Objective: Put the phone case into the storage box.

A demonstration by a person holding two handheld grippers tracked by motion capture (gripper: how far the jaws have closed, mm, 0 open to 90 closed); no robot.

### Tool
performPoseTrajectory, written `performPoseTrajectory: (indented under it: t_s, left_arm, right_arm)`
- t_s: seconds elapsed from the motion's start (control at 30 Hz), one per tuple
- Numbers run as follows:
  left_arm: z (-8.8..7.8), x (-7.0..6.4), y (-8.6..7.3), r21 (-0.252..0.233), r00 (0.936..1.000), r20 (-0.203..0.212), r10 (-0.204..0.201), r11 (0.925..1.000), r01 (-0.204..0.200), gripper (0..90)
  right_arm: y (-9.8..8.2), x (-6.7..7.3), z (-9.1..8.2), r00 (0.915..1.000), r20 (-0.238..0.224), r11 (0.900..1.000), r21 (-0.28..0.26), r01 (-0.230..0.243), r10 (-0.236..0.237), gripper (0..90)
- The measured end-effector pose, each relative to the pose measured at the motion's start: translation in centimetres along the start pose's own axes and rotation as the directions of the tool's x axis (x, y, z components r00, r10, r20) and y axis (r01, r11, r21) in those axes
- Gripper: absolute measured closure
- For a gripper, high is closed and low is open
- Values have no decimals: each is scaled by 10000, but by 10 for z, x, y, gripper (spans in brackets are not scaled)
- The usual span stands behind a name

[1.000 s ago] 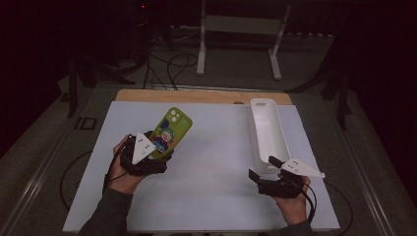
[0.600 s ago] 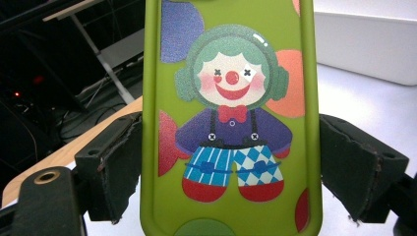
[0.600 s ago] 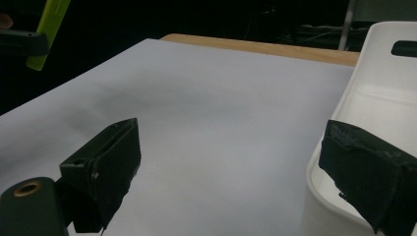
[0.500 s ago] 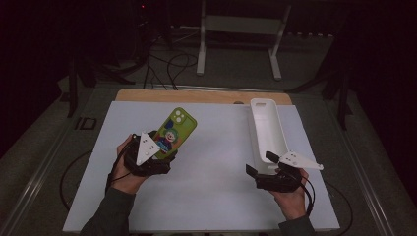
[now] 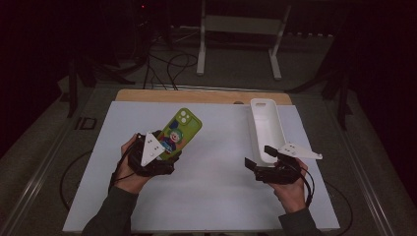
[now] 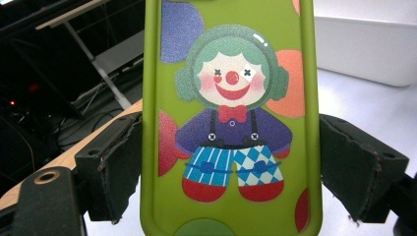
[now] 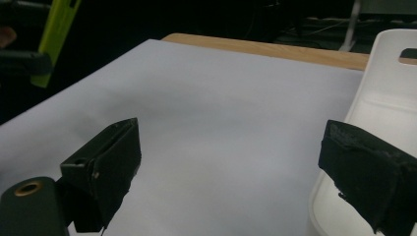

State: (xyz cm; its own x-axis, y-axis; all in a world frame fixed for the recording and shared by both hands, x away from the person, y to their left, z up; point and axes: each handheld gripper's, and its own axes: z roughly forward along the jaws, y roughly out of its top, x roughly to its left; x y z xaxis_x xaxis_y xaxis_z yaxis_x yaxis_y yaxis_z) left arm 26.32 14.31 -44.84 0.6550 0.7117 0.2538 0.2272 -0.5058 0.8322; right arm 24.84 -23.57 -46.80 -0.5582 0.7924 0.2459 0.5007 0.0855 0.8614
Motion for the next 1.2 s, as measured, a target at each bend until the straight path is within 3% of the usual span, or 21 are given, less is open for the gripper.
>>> performPoseTrajectory:
  t_s: [1.2]
  left_arm:
    - [10,-18,7,-36,9986,294,439,9990,-438,161]
  right_arm:
    - [22,13,18,9979,-643,9999,-114,62,-69,88]
